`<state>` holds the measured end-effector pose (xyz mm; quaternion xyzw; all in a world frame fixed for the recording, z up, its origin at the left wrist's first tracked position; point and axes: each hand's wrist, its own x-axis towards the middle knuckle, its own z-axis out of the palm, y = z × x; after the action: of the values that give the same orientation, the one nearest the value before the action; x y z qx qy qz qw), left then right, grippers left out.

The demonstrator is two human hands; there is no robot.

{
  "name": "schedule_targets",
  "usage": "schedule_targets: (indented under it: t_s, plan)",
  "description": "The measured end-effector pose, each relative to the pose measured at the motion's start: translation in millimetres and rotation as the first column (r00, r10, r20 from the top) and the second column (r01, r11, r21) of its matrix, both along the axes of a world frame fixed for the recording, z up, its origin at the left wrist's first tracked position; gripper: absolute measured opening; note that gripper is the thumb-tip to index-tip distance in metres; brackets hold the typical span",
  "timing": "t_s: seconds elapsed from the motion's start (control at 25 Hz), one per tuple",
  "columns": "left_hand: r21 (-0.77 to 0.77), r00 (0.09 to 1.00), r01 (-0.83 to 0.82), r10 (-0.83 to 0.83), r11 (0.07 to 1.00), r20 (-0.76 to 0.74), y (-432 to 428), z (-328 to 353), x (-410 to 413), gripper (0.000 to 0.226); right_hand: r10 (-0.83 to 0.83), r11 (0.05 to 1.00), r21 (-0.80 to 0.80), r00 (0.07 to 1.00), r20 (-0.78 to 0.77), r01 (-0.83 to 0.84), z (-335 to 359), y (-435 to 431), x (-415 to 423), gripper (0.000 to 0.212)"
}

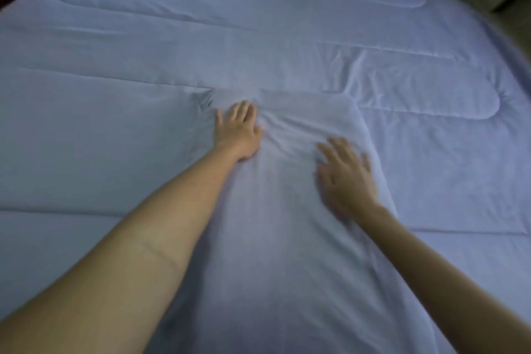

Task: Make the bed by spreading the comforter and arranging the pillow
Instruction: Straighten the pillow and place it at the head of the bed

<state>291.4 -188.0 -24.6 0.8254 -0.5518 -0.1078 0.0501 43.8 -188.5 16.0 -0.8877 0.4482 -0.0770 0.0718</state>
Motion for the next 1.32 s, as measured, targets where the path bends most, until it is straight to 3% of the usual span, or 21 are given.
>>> schedule_targets:
  t_s: [0.08,0.12,0.16,0.24,0.32,0.48,0.64,0.76,0.92,1.16,1.32]
  plan:
    - [-0.053,0.990,-0.128,0.124,0.990,-0.073,-3.9,-9.1,15.7,0.055,0.389,0.921,0.032,0.912,-0.129,-0.388,-15.2,3.7,45.5,0.054]
    - [-0.104,0.977,-0.195,0.183,0.975,-0.111,-2.4,-14.3,21.0,0.053,0.475,0.880,0.098,0.858,-0.195,-0.464,-22.5,-3.0,64.7,0.052]
    - [-0.140,0.969,-0.227,0.209,0.964,-0.129,0.6,-18.2,23.6,0.052,0.450,0.893,0.125,0.864,-0.225,-0.432,-27.6,-18.8,77.7,0.051]
    - [-0.178,0.971,-0.228,0.209,0.957,-0.118,7.6,-22.7,22.2,0.052,0.182,0.983,0.079,0.956,-0.230,-0.168,-30.4,-62.5,82.1,0.052]
    - [-0.157,0.968,-0.231,0.210,0.960,-0.136,14.5,-19.5,17.5,0.055,-0.087,0.992,0.069,0.959,-0.268,0.110,-24.6,-98.9,59.6,0.053]
    - [-0.048,0.918,-0.306,0.281,0.951,-0.281,56.1,-11.1,5.7,0.064,-0.335,0.906,0.221,0.931,-0.143,0.360,-16.7,-73.7,-1.5,0.059]
    - [0.093,0.769,-0.494,0.484,0.865,-0.418,122.0,-11.5,-18.8,0.072,-0.595,0.733,0.367,0.801,-0.063,0.573,-9.8,1.7,-51.9,0.071]
    - [0.126,0.712,-0.551,0.543,0.825,-0.445,179.1,-10.7,-48.1,0.075,-0.635,0.680,0.426,0.770,-0.064,0.596,-5.3,54.3,-86.3,0.073]
    - [0.069,0.705,-0.581,0.544,0.811,-0.456,248.6,-8.8,-97.4,0.066,-0.619,0.667,0.498,0.784,-0.044,0.554,-5.8,124.9,-134.7,0.074]
    - [0.075,0.717,-0.617,0.598,0.784,-0.357,341.2,-12.1,-160.9,0.060,-0.558,0.660,0.586,0.829,-0.036,0.469,-12.0,216.2,-195.0,0.067]
    - [0.137,0.764,-0.567,0.581,0.812,-0.281,392.2,-15.1,-185.3,0.049,-0.478,0.608,0.700,0.876,-0.055,0.375,-11.4,250.5,-226.2,0.068]
